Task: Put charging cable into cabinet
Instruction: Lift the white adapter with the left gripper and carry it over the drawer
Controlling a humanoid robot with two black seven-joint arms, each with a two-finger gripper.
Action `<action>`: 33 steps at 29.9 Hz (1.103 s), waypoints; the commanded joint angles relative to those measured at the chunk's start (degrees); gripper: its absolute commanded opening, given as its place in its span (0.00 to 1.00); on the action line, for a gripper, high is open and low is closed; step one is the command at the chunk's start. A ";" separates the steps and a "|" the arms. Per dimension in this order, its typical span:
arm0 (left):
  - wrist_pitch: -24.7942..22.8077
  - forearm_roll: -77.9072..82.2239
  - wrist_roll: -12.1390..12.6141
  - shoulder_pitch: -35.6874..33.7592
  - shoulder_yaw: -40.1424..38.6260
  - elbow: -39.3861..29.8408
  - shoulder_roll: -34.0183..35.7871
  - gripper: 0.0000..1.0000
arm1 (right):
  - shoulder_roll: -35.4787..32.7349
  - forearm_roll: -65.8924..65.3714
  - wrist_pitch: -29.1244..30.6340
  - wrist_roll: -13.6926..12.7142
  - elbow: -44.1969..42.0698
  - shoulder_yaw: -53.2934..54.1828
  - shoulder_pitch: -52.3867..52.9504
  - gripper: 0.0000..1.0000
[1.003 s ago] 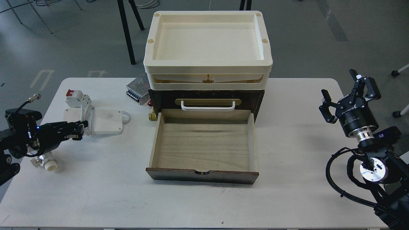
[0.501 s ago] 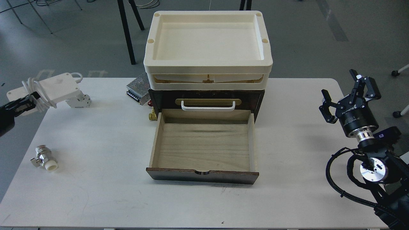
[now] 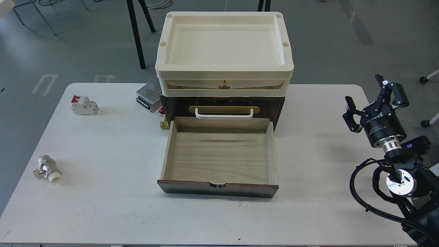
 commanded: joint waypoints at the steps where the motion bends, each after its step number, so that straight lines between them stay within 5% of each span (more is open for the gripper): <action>1: -5.34 0.37 -0.01 -8.41 -0.04 -2.40 2.11 0.00 | 0.00 0.00 -0.04 0.00 0.00 0.00 0.00 0.99; 15: -7.11 11.18 -0.01 -22.66 0.05 -26.57 4.23 0.00 | 0.00 0.00 -0.12 0.00 0.00 0.00 0.00 0.99; 26: -8.42 19.26 -0.01 -23.11 0.57 -47.31 0.98 0.00 | 0.00 0.00 -0.12 0.00 0.00 0.00 0.00 0.99; 33: -9.22 20.94 -0.01 -22.31 7.33 -53.38 -1.92 0.00 | 0.00 0.00 -0.12 0.00 0.00 0.00 0.00 0.99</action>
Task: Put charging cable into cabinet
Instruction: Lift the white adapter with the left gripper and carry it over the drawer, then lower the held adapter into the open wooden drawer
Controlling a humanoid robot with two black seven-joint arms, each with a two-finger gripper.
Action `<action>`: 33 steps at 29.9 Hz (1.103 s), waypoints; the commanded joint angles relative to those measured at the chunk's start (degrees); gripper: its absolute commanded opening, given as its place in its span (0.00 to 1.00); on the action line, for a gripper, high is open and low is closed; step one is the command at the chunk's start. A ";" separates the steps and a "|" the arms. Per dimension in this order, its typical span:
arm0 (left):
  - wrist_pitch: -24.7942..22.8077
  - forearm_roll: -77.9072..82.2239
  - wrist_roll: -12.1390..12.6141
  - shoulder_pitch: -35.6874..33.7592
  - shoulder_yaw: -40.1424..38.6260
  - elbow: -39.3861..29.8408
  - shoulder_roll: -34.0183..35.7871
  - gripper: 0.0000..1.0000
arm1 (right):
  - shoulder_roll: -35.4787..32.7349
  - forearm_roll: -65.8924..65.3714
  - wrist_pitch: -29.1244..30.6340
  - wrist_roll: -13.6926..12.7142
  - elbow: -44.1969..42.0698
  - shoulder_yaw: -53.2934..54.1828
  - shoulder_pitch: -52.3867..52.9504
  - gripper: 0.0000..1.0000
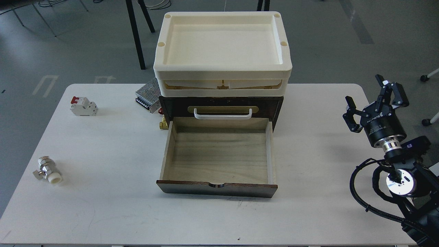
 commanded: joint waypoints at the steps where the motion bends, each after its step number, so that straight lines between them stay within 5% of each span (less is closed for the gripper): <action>1: -0.06 0.93 0.02 0.17 4.40 -1.78 -2.02 0.00 | 0.00 0.00 0.01 0.00 -0.09 0.00 0.00 0.99; 10: 6.25 7.97 0.02 5.52 15.93 -1.69 -7.12 0.00 | 0.00 0.00 0.01 0.00 -0.09 0.00 0.00 0.99; 33: 19.44 14.82 0.02 27.59 16.11 4.19 -17.75 0.00 | 0.00 0.00 0.09 0.00 0.00 -0.09 0.00 0.99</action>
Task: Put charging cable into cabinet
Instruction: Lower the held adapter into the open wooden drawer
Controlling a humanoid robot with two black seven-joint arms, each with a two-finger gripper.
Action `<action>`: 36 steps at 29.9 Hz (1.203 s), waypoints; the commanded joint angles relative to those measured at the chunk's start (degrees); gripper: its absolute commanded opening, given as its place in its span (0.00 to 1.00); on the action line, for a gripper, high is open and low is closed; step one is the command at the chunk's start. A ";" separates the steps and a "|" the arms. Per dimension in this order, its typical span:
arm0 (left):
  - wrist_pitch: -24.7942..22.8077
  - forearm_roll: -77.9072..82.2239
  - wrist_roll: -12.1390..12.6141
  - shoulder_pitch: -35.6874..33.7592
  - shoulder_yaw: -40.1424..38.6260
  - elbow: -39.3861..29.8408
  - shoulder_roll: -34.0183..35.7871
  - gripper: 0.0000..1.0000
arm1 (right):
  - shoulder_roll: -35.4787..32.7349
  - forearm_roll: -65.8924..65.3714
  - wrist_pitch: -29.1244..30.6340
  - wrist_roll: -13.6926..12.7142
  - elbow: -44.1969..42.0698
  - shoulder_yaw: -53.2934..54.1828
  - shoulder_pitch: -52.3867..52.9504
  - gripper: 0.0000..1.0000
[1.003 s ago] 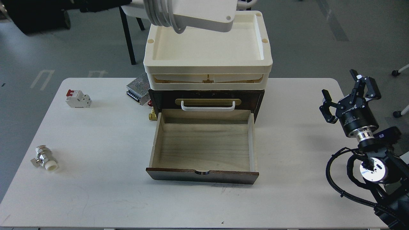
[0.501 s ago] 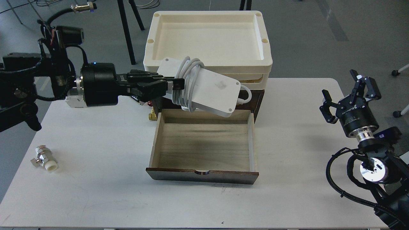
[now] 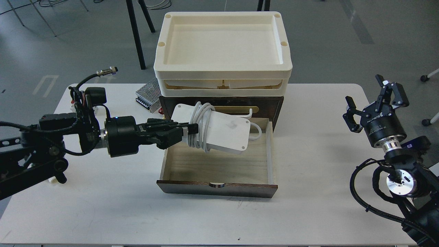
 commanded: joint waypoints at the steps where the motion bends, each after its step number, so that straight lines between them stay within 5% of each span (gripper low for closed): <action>1: 1.96 0.03 -0.01 1.83 0.06 1.42 -2.14 0.00 | 0.00 -0.08 0.00 0.00 0.08 -0.09 0.00 0.99; 14: 6.18 0.47 -0.01 9.57 0.15 8.80 -9.61 0.00 | 0.00 0.01 0.00 0.00 0.08 0.00 0.00 0.99; 36: 7.06 2.85 -0.01 10.45 1.82 20.23 -21.13 0.02 | 0.00 0.01 0.00 0.00 0.08 0.00 0.00 0.99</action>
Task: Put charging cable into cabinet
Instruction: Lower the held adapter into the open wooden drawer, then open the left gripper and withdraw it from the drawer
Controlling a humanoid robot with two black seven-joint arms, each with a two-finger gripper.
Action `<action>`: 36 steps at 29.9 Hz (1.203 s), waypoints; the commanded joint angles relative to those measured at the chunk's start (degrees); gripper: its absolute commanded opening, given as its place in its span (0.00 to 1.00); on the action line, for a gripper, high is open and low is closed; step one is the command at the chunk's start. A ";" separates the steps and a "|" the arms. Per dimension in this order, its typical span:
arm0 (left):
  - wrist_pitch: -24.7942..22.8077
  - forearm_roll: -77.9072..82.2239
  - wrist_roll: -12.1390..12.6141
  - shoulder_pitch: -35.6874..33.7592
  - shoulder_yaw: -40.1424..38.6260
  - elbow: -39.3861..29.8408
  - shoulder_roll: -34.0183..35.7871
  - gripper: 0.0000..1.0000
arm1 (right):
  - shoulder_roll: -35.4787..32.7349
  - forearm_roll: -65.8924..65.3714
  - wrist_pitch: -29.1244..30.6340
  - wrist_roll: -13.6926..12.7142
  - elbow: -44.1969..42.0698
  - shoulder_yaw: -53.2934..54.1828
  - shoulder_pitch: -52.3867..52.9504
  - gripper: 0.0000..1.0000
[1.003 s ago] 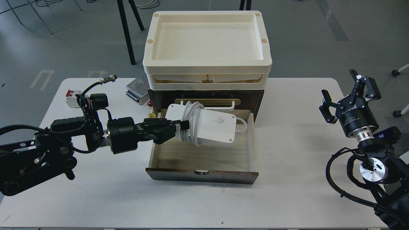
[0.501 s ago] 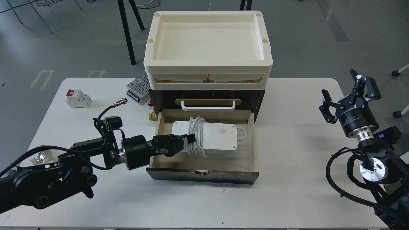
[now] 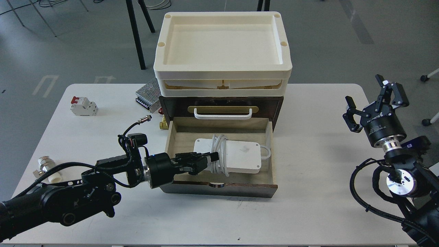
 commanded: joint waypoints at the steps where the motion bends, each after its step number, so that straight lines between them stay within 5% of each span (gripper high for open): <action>1: -0.02 0.39 -0.01 -0.03 -0.01 1.65 -1.12 0.03 | 0.00 0.00 0.00 0.00 -0.01 0.00 0.00 0.99; 5: -0.02 0.30 -0.01 -0.03 -0.01 4.11 -2.26 0.09 | 0.00 0.00 0.00 0.00 -0.01 0.00 0.00 0.99; 15: -0.19 0.13 -0.01 0.15 -0.09 6.84 -3.59 0.53 | 0.00 0.00 0.00 0.00 -0.01 0.00 0.00 0.99; 18: -0.46 -0.57 -0.01 0.15 -0.36 6.14 -3.59 0.74 | 0.00 0.00 0.00 0.00 -0.10 0.00 0.00 0.99; 22: -0.46 -1.45 -0.01 0.32 -1.06 4.65 -2.80 0.85 | 0.00 0.00 0.00 0.00 -0.01 0.00 0.00 0.99; 36: -0.54 -7.78 -0.01 0.41 -4.66 -6.86 8.97 0.94 | 0.00 0.00 0.00 0.00 -0.10 0.00 0.00 0.99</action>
